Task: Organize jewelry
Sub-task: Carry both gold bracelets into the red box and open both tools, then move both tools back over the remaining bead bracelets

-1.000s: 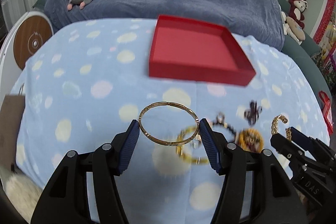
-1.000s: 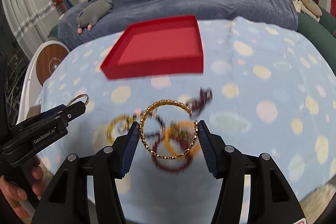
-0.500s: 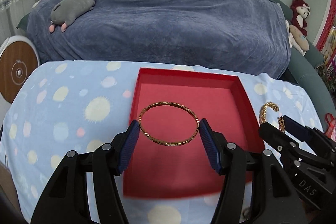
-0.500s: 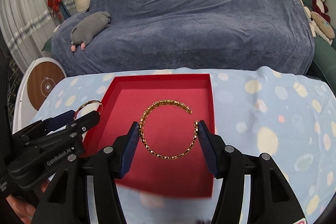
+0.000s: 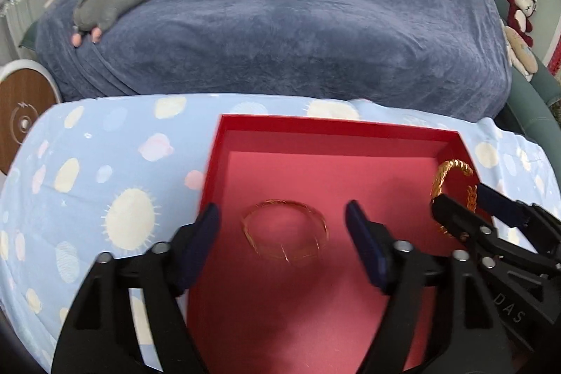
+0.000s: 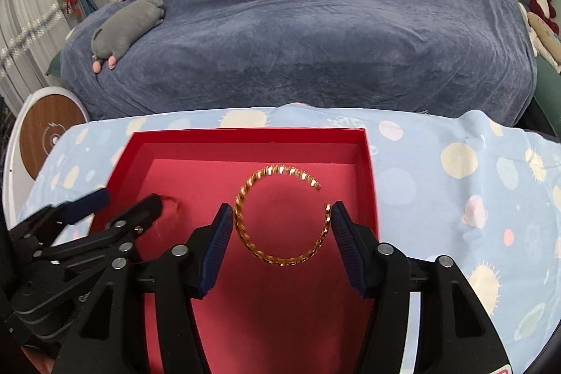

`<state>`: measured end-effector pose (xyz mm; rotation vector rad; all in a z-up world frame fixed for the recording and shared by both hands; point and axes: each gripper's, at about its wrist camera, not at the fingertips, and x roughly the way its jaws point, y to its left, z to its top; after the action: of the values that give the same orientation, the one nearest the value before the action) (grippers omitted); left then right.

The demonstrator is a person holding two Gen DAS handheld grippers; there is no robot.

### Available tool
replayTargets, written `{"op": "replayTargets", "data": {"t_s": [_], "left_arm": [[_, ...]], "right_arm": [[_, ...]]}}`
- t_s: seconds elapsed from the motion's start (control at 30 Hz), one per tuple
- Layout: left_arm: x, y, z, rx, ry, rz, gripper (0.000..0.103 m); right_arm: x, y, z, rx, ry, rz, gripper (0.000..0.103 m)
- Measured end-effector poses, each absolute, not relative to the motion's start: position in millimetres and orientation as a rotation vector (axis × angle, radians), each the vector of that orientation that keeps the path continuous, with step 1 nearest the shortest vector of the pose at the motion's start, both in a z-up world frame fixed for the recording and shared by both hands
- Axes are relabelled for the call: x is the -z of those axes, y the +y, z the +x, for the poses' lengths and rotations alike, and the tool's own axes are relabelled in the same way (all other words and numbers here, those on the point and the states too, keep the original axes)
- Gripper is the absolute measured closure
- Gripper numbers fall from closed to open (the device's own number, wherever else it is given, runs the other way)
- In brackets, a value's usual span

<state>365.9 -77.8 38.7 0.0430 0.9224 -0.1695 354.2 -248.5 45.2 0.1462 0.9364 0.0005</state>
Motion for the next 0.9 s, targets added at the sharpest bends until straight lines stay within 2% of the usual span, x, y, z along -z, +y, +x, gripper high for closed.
{"op": "replayTargets", "data": {"t_s": [0.13,0.37,0.6,0.9], "left_arm": [[-42.3,-70.7,359.7,0.166,0.919,0.022,0.021],[-69.3,-49.4,318.8,0.168,0.877,-0.021,0.016],[-80.9,-28.4,249.8,0.159,0.874,-0.012,0.015],[-63.3,-12.2,167.3,0.163,0.929,-0.015,0.015]], "right_arm": [[-53.9,-256.9,343.1,0.019,0.907,0.161,0.037],[-79.4,-269.7,291.8,0.017,0.870,0.198,0.037],[-95.9,-278.7,214.9,0.035,0.856,0.231,0.037],[-81.4,-274.7,122.2,0.068,0.899,0.216,0.037]]}}
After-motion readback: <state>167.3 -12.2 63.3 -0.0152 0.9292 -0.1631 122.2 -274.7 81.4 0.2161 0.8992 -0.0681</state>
